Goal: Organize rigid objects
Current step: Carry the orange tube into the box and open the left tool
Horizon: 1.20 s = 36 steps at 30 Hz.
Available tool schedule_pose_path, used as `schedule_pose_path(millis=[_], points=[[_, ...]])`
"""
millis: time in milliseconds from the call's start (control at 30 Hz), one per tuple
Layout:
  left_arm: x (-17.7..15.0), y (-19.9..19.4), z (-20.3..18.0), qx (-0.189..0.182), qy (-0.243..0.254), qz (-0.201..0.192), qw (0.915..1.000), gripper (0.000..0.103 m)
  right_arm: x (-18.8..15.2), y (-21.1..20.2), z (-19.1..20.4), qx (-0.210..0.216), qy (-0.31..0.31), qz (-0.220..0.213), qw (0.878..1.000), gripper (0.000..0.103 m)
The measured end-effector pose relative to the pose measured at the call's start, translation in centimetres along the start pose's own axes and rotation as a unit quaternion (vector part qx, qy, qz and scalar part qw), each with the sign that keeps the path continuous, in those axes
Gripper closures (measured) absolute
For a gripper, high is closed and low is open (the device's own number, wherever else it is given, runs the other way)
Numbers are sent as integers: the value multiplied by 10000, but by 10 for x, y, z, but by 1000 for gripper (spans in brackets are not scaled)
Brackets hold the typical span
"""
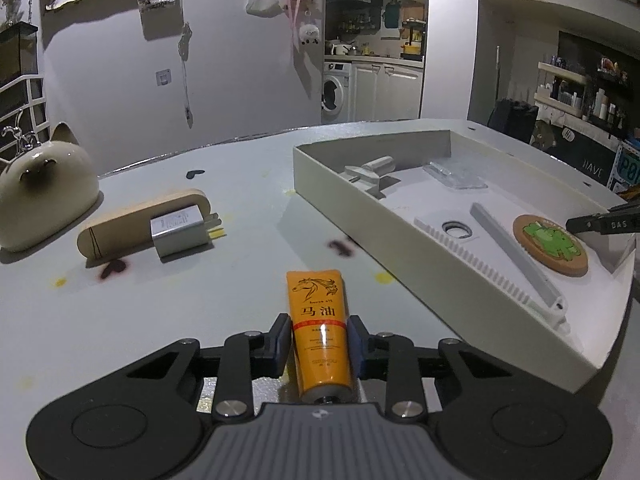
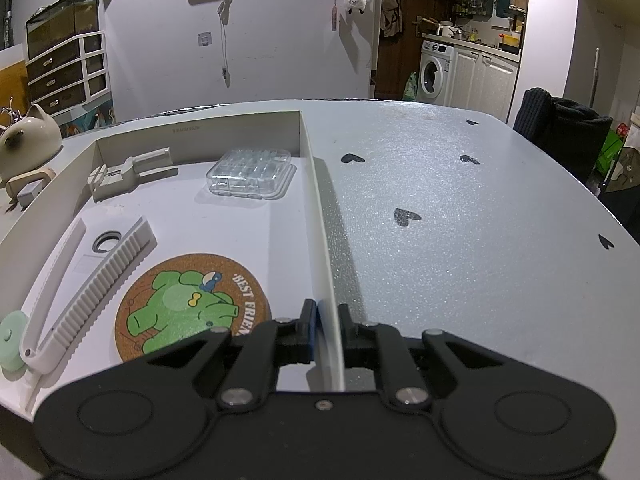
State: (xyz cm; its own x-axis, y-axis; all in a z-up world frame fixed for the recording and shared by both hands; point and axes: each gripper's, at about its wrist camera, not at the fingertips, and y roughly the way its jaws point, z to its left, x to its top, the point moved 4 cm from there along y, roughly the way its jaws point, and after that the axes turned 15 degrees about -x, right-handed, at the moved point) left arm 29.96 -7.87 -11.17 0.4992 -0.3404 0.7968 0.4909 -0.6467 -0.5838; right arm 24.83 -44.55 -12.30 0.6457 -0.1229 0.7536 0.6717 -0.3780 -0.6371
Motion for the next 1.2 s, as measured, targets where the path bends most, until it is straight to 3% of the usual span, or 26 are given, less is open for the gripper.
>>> schedule_pose_path(millis=[333, 700, 1000, 1200], points=[[29, -17, -19, -199, 158, -405, 9989, 72, 0, 0, 0, -5, -5, 0, 10000, 91], [79, 22, -80, -775, 779, -516, 9926, 72, 0, 0, 0, 0, -4, 1, 10000, 91], [117, 90, -125, -1421, 533, -142, 9883, 72, 0, 0, 0, -8, 1, 8, 10000, 91], [126, 140, -157, -1489, 1247, 266, 9806, 71, -1, 0, 1, 2, -5, -20, 10000, 91]])
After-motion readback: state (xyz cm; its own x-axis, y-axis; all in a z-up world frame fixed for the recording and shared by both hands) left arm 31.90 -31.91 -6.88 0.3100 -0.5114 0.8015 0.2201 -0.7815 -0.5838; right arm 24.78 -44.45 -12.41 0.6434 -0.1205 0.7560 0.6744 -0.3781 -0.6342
